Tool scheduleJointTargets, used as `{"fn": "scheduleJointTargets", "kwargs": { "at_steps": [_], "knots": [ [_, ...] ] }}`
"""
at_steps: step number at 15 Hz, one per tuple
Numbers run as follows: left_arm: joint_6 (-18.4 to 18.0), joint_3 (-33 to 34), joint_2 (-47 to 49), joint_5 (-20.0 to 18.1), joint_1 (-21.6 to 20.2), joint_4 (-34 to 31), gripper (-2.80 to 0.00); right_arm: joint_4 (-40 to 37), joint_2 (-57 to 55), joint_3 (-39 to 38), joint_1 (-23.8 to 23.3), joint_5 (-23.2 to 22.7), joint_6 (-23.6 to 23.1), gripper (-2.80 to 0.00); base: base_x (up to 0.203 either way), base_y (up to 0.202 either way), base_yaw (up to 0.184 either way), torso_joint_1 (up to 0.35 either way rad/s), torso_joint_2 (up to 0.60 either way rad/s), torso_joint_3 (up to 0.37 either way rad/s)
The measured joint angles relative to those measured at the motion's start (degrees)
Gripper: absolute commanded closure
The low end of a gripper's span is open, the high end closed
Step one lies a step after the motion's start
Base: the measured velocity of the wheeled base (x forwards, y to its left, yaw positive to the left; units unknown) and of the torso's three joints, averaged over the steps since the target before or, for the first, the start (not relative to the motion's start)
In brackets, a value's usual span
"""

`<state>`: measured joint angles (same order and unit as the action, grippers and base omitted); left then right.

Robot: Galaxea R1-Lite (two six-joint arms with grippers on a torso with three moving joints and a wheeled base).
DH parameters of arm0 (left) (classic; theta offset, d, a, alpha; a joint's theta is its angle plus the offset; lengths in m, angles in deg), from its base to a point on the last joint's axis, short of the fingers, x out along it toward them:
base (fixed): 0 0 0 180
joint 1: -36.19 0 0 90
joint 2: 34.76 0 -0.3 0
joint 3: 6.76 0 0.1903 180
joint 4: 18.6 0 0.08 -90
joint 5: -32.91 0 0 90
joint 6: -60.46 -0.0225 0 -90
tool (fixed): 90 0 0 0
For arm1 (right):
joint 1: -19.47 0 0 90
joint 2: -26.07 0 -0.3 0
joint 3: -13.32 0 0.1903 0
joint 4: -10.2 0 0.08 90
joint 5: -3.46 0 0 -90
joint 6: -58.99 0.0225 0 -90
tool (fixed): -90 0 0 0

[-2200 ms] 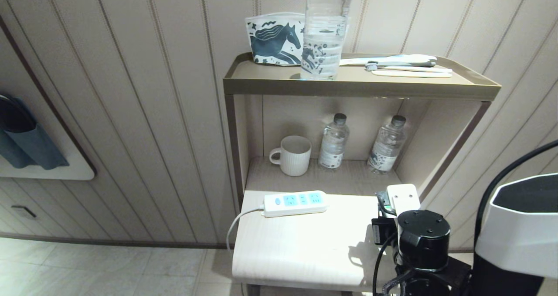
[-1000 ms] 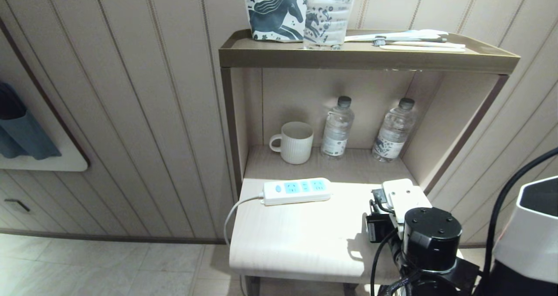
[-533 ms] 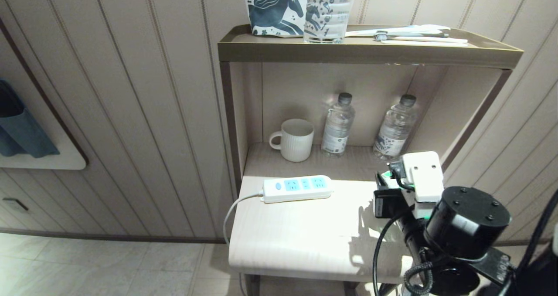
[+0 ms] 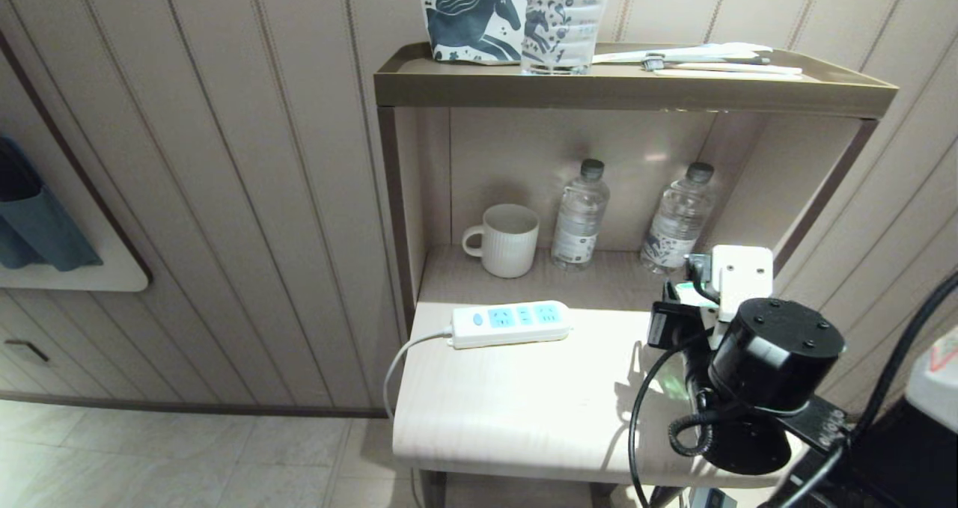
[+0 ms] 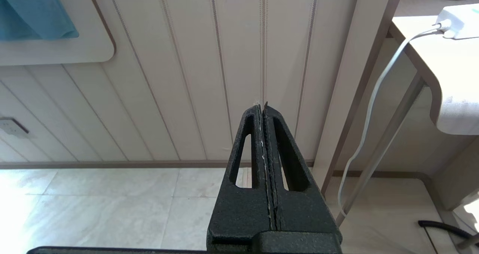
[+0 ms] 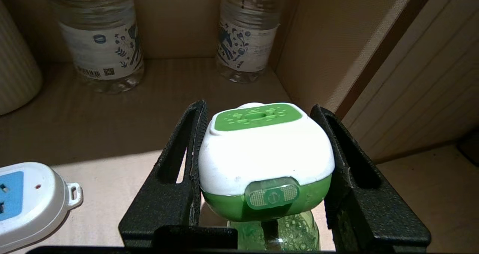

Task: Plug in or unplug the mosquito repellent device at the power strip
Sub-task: Place the mosquito repellent liquid on the table

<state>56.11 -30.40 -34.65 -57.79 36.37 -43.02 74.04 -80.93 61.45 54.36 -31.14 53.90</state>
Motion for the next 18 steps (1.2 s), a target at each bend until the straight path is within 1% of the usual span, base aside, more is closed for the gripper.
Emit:
{"fn": "scheduleJointTargets", "kwargs": {
  "at_steps": [3, 6, 9, 12, 15, 18],
  "knots": [
    [0.0, 0.0, 0.0, 0.02, 0.0, 0.0, 0.0, 0.02, -3.61, 4.69, -0.72, 2.46, 0.43, 0.0, 0.0, 0.0, 0.0, 0.0, 0.0, 0.0],
    [0.0, 0.0, 0.0, 0.0, 0.0, 0.0, 0.0, 0.02, -7.42, 9.2, -1.93, 3.08, 0.47, 0.0, 0.0, 0.0, 0.0, 0.0, 0.0, 0.0],
    [0.0, 0.0, 0.0, 0.02, 0.0, 0.0, 0.0, 0.0, -10.17, 9.69, -2.01, 3.14, 0.8, 0.0, 0.0, 0.0, 0.0, 0.0, 0.0, 0.0],
    [-0.02, 0.0, 0.0, 0.02, 0.0, 0.0, 0.0, 0.02, -10.22, 9.41, -0.77, 2.53, 0.96, 0.0, 0.0, 0.0, 0.0, 0.0, 0.0, 0.0],
    [-0.02, 0.0, 0.0, 0.0, 0.0, 0.0, 0.0, 0.02, -10.85, 10.72, -1.12, 2.04, 0.98, 0.0, 0.0, 0.0, 0.0, 0.0, 0.0, 0.0],
    [-0.02, 0.0, 0.0, 0.02, 0.02, 0.0, 0.0, 0.02, -12.25, 12.23, -1.16, -1.13, 0.41, 0.0, 0.0, 0.0, 0.0, 0.0, 0.0, 0.0]
  ]
}}
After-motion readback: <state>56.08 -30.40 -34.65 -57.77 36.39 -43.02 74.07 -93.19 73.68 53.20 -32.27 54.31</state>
